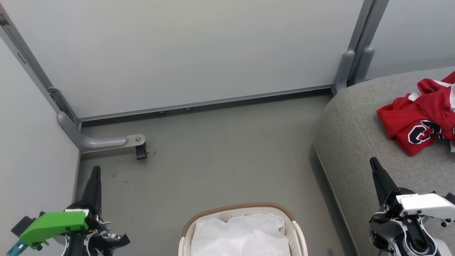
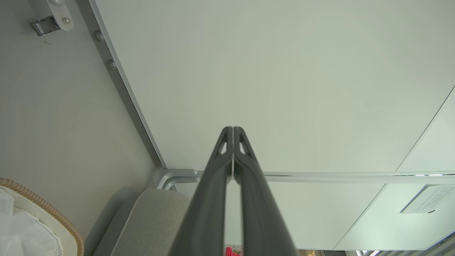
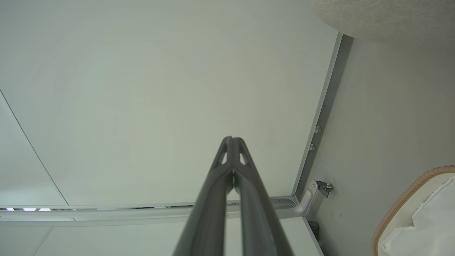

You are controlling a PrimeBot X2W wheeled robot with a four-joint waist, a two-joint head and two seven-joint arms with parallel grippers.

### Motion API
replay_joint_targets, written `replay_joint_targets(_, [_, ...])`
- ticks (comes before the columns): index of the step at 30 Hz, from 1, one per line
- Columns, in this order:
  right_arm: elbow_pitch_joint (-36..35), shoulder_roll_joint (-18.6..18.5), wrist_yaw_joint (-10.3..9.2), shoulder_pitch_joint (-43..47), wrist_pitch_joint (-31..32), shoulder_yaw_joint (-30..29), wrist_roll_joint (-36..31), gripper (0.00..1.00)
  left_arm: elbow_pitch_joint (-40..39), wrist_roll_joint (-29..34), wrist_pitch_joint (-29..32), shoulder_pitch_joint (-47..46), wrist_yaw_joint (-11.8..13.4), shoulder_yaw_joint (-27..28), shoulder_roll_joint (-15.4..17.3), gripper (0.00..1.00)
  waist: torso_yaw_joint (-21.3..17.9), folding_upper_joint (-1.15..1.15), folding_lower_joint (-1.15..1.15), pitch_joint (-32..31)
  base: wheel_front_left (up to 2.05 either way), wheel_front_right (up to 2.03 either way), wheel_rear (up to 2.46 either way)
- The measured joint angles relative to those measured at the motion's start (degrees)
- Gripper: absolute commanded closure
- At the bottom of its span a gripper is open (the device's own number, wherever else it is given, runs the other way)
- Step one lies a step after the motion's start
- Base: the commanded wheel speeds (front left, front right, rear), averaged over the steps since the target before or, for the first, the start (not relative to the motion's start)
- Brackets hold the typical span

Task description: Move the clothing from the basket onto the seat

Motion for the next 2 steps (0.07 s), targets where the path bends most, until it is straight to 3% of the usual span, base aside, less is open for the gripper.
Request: replay_joint_targets(2, [0.00,0.00,0.00,0.00,0.00,0.00,0.00,1.00,0.00,0.00,0.00,0.00,0.00,0.00,0.01,1.00,0.00,0.00,0.00,0.00,0.00,0.00,0.00])
